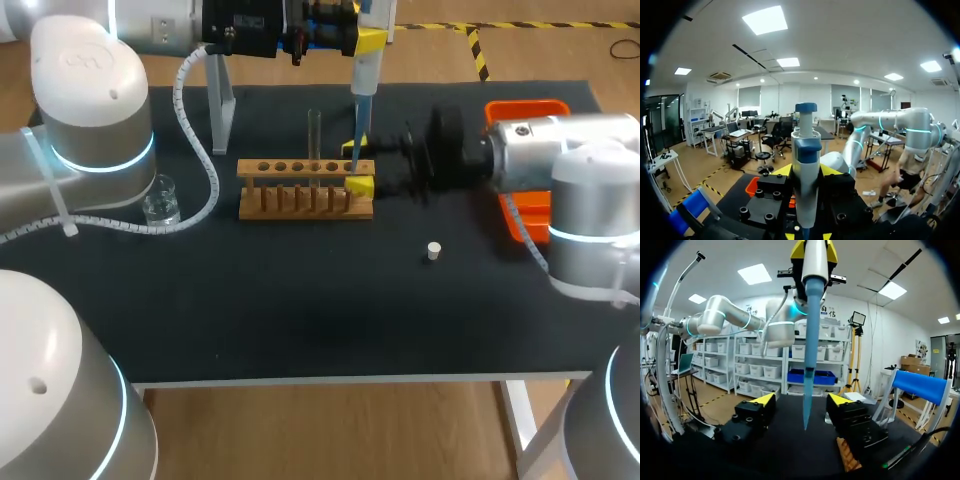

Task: Invert the test tube, pick up the pipette, mount the tip to pipette, aspirate from beaker and dispense into the tube, eject the tip, return the pipette, and cap with the stopper.

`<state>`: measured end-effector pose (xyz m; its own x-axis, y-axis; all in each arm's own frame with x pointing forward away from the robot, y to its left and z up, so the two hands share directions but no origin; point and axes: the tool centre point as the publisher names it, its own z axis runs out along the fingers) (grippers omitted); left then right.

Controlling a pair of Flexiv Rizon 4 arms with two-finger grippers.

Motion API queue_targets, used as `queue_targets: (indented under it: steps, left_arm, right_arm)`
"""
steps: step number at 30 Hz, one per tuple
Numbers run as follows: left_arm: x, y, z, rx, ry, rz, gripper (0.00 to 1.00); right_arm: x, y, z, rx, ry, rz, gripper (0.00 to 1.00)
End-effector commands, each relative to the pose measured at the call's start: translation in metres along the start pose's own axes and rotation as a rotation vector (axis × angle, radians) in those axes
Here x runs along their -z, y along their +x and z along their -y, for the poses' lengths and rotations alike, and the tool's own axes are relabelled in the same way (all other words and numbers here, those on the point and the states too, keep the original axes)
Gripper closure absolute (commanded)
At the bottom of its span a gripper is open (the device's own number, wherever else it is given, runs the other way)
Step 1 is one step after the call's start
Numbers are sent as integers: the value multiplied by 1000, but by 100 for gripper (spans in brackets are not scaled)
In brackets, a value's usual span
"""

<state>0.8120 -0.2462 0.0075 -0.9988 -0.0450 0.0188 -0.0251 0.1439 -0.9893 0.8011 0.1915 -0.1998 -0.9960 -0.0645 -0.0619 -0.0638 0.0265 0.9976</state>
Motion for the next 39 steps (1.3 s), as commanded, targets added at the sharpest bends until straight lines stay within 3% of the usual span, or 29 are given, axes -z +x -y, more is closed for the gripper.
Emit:
queue_targets:
  steps: [1,16,39]
  left_arm:
    - [0,-1,0,-1,1,-3,100]
    - [0,-1,0,-1,1,-3,100]
    - [0,-1,0,-1,1,-3,100]
  right_arm:
    - [21,12,8,15,27,-15,0]
    - [80,48,42,57,202,-30,0]
    - [81,51,43,72,217,-34,0]
